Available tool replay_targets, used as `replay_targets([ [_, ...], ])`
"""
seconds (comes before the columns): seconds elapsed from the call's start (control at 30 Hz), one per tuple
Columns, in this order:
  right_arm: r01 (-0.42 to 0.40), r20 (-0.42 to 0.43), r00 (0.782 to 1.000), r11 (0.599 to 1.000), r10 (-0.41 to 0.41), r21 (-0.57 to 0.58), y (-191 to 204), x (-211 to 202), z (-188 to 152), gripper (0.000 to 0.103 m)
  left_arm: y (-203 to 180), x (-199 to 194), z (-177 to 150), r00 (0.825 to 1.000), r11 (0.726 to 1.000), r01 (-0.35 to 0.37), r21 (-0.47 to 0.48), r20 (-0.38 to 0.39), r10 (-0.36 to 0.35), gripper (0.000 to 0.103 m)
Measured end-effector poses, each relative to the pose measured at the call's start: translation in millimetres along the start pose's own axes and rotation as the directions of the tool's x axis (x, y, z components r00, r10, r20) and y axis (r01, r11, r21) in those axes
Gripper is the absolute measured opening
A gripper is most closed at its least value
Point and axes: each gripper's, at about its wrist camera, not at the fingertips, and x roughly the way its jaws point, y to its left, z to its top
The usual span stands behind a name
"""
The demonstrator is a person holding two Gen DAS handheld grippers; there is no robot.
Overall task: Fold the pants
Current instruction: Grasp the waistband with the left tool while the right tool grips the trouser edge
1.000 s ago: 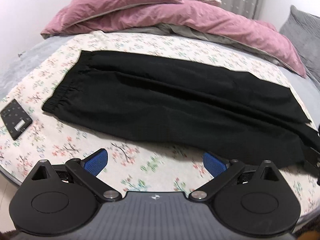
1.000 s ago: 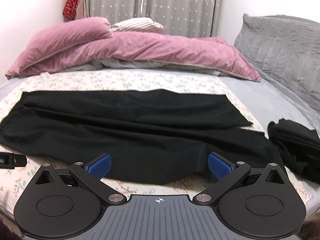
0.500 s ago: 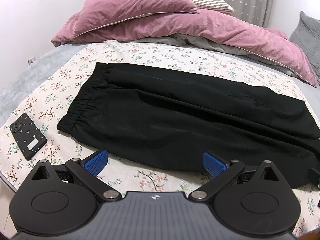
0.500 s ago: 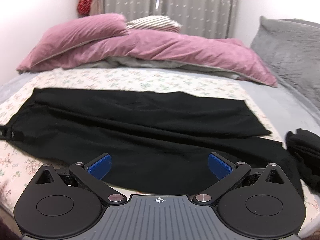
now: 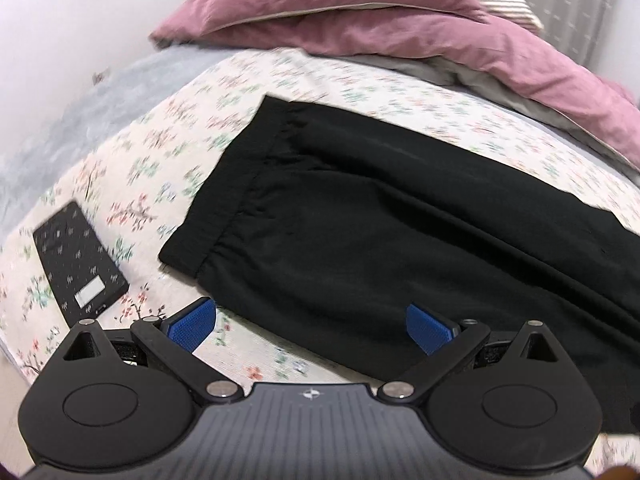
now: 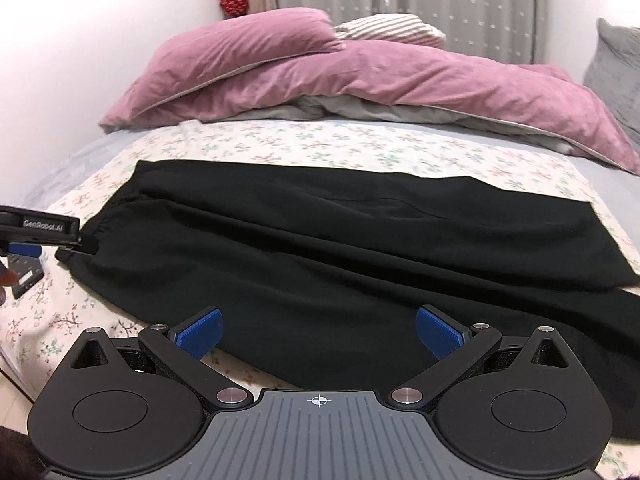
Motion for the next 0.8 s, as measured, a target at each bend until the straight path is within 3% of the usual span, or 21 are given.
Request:
replay_targets([
  [0.2, -0.036, -0.006, 0.999, 0.99, 0.035, -0.134, 30, 31, -5, 0.102, 49, 33, 10, 0.998, 0.985, 0.049, -0.167, -0.036, -0.056, 0.103],
  [0.3, -0.073, -0.018, 0.997, 0.978, 0.07, -0.196, 48, 43, -11, 0.101, 81, 54, 8, 0.993, 0.953, 0.07, -0.296, -0.068, -0.094, 0.09],
  [0.37, -0.095, -0.024, 0.995, 0.965, 0.092, -0.243, 60, 50, -16, 0.101, 97, 63, 6, 0.989, 0.929, 0.102, -0.357, -0.061, -0.132, 0.088],
  [0.6, -0.092, -0.03, 0.996, 0.896, 0.088, -0.435, 93, 74, -30, 0.093, 112, 68, 7, 0.993, 0.909, 0.117, -0.401, 0.03, -0.115, 0.06],
  [0.63, -0.078, -0.023, 0.997, 0.883, 0.076, -0.463, 96, 77, -32, 0.092, 115, 69, 8, 0.994, 0.905, 0.111, -0.411, 0.035, -0.106, 0.051],
  [0.73, -0.018, 0.018, 0.999, 0.834, 0.033, -0.552, 110, 84, -39, 0.081, 120, 68, 8, 0.995, 0.894, 0.097, -0.437, 0.041, -0.088, 0.037],
  [0.8, -0.002, 0.035, 0.999, 0.796, 0.029, -0.606, 117, 88, -43, 0.057, 122, 67, 8, 0.996, 0.888, 0.094, -0.451, 0.042, -0.084, 0.032],
])
